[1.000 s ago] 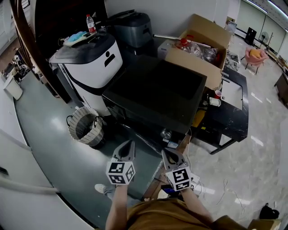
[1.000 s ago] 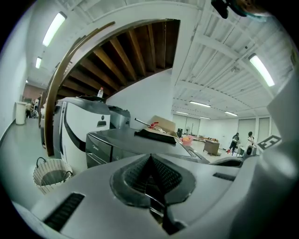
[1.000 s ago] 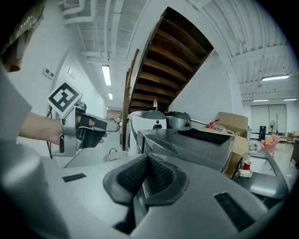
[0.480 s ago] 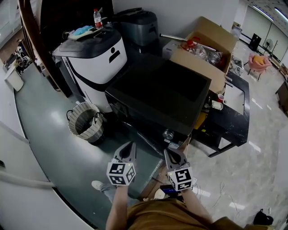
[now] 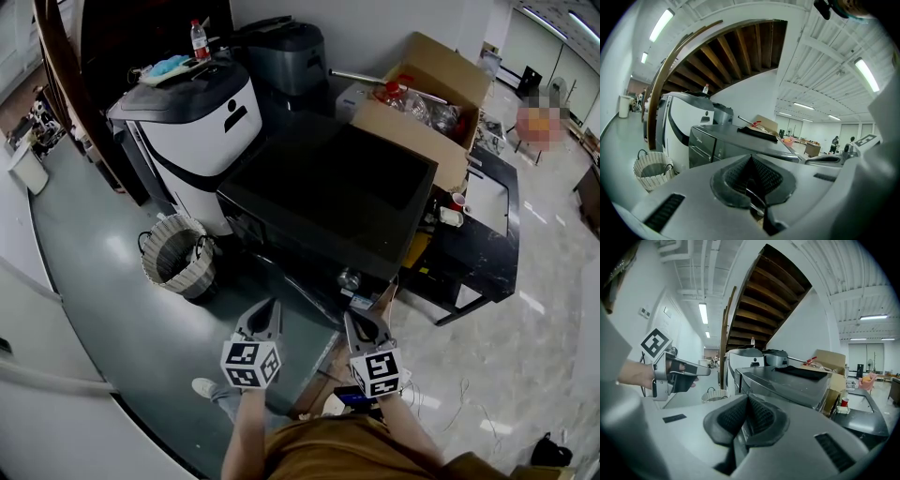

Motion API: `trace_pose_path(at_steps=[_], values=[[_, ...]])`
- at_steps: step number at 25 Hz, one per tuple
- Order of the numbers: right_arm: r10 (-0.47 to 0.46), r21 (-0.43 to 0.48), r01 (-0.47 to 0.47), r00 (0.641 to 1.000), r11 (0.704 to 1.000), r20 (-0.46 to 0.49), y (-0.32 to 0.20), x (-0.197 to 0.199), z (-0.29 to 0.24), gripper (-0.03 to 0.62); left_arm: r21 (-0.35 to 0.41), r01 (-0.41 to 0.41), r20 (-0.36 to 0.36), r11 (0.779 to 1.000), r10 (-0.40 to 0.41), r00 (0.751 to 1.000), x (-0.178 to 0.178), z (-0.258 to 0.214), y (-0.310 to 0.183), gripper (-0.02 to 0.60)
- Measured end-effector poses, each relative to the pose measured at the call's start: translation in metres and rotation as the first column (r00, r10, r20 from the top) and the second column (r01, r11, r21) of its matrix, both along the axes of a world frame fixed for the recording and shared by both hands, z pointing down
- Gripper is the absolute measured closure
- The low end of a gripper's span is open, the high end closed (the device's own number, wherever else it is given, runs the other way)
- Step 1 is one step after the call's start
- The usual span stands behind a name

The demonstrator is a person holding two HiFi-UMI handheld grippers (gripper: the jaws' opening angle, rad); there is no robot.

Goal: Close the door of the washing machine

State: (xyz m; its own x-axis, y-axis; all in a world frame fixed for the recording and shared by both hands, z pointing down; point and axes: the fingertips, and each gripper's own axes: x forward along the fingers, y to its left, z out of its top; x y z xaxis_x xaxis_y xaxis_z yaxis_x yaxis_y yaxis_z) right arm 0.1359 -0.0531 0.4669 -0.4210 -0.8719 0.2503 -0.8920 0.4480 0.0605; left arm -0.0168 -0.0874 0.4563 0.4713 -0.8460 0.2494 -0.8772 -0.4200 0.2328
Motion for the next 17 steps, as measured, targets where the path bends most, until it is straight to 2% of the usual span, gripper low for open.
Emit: trace_pose_path(at_steps=[17], values=[[0.009,-0.010,-0.009,1.000,1.000,-0.005,0.0032,-0.0023,0.0046,0.582,-0.022,0.000,-0.002,1.000,0.000,1.000,-0.0039,0.0087,0.0002,0.557]])
